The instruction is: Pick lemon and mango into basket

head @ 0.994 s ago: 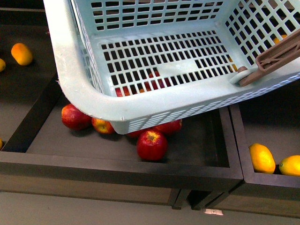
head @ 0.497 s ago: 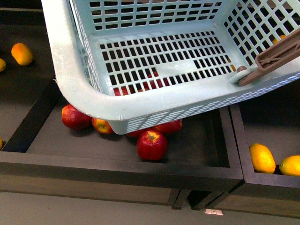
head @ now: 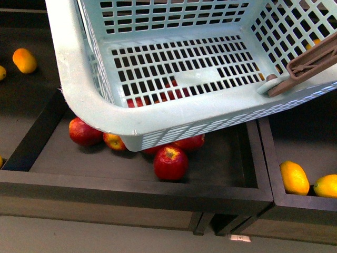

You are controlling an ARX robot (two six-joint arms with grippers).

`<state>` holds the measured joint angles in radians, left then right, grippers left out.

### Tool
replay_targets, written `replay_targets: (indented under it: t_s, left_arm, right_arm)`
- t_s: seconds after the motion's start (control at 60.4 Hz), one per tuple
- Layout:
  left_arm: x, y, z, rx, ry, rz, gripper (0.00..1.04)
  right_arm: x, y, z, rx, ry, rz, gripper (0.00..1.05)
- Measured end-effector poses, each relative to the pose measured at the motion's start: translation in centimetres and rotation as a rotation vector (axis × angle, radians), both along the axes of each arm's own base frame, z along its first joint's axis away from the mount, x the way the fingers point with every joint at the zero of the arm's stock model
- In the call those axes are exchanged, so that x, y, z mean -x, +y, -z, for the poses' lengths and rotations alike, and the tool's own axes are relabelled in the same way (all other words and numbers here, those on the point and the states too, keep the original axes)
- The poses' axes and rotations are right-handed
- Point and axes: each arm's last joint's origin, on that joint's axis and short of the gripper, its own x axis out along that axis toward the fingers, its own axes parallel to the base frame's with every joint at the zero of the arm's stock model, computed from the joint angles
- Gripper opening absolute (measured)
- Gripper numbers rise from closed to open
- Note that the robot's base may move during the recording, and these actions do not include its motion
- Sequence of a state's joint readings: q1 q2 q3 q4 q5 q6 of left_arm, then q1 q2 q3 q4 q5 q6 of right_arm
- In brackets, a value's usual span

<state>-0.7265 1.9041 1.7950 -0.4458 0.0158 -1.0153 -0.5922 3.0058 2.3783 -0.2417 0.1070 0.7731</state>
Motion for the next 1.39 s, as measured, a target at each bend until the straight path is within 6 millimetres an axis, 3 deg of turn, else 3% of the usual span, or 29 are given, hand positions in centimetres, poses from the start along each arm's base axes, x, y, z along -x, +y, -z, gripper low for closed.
replay_targets:
  t_s: [0.166,0.315,0.497,0.911,1.077,1.392]
  left_arm:
    - [0.0,0.0,0.0,0.0,0.0,0.0,0.05]
    - [0.0,0.0,0.0,0.0,0.0,0.0,0.05]
    - [0.0,0.0,0.0,0.0,0.0,-0.001,0.05]
    - [0.0,0.0,0.0,0.0,0.0,-0.001,0.05]
    - [0.0,0.0,0.0,0.0,0.0,0.0,0.05]
    - [0.0,0.0,0.0,0.0,0.0,0.0,0.05]
  right_arm:
    - [-0.1,-0.1,-0.1,0.005,0.0,0.005,0.96]
    - [-0.1,-0.1,-0.2,0.006,0.004,0.008,0.78]
    - [-0.1,-0.1,-0.1,0.013,-0.003,0.01,0.67]
    - [2.3,1.6,-1.9,0.014,-0.03,-0.083,0.59]
    - [4.4,2.9,-5.3,0.054,-0.076,-0.177,0.57]
    - [11.1,7.4,-15.5,0.173,-0.241,-0.398,0.57]
